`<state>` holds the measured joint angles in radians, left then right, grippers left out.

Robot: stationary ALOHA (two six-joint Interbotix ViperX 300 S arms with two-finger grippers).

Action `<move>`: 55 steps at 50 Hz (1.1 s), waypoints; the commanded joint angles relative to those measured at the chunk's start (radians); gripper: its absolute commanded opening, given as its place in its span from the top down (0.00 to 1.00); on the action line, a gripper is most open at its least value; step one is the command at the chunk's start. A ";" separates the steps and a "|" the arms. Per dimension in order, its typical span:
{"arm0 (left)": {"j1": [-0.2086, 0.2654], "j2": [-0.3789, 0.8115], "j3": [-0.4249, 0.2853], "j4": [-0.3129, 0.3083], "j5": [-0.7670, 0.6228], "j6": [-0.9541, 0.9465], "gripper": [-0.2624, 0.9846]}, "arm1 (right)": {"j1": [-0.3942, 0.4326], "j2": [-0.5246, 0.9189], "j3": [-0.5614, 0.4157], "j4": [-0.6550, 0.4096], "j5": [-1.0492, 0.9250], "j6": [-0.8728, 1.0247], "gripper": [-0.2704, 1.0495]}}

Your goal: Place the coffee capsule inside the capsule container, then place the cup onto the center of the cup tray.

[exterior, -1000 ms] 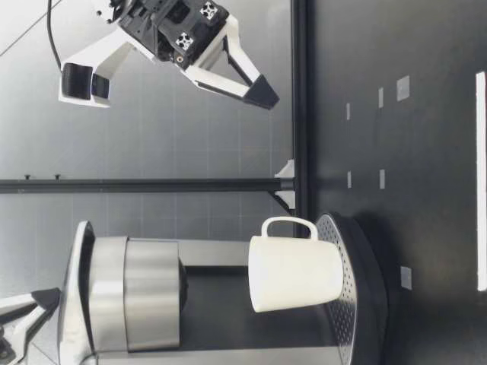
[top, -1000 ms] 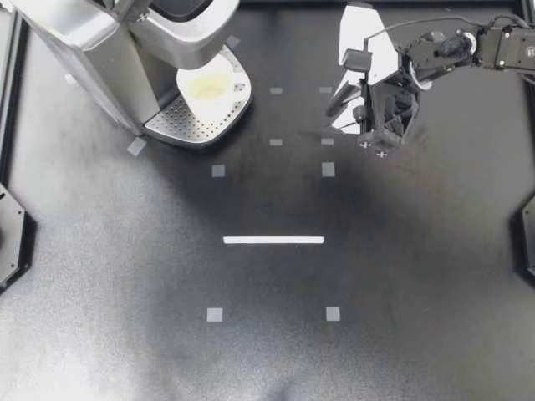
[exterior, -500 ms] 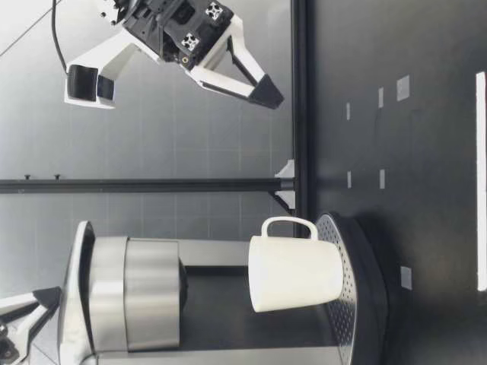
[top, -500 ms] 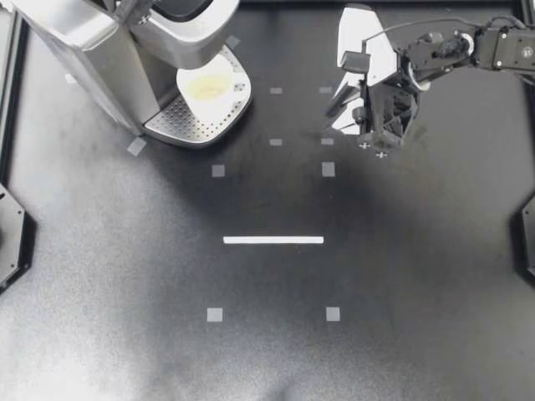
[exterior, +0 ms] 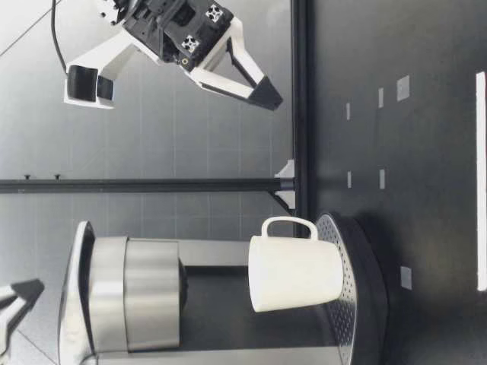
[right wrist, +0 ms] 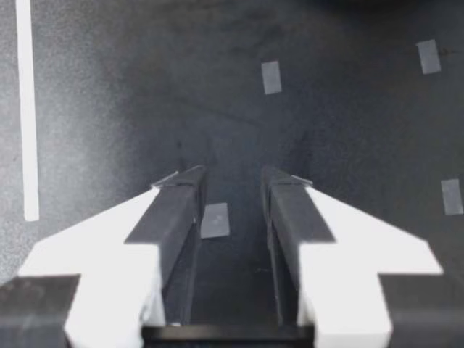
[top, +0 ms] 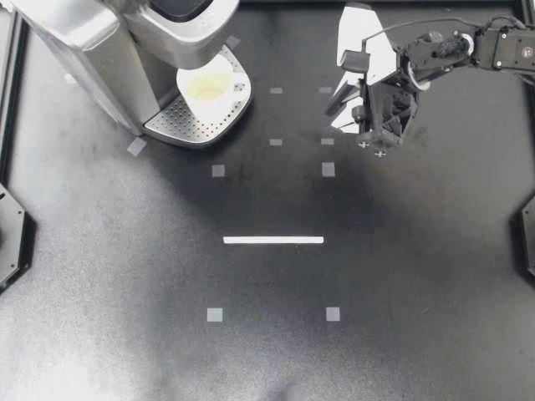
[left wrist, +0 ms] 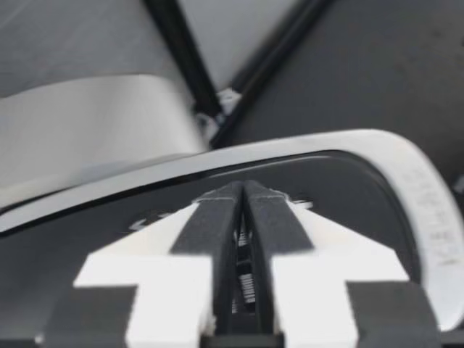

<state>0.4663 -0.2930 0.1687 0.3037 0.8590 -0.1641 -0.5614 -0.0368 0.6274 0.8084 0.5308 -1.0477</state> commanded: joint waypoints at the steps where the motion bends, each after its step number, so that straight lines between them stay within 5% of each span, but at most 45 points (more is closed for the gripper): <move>1: -0.018 0.002 -0.032 0.000 -0.006 -0.002 0.67 | -0.006 -0.014 -0.018 0.003 -0.008 -0.002 0.50; 55: -0.029 0.074 -0.006 0.005 0.091 -0.006 0.67 | -0.006 -0.009 -0.012 0.003 -0.005 0.000 0.50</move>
<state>0.4326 -0.2301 0.1534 0.3099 0.9281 -0.1657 -0.5614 -0.0353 0.6289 0.8099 0.5277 -1.0477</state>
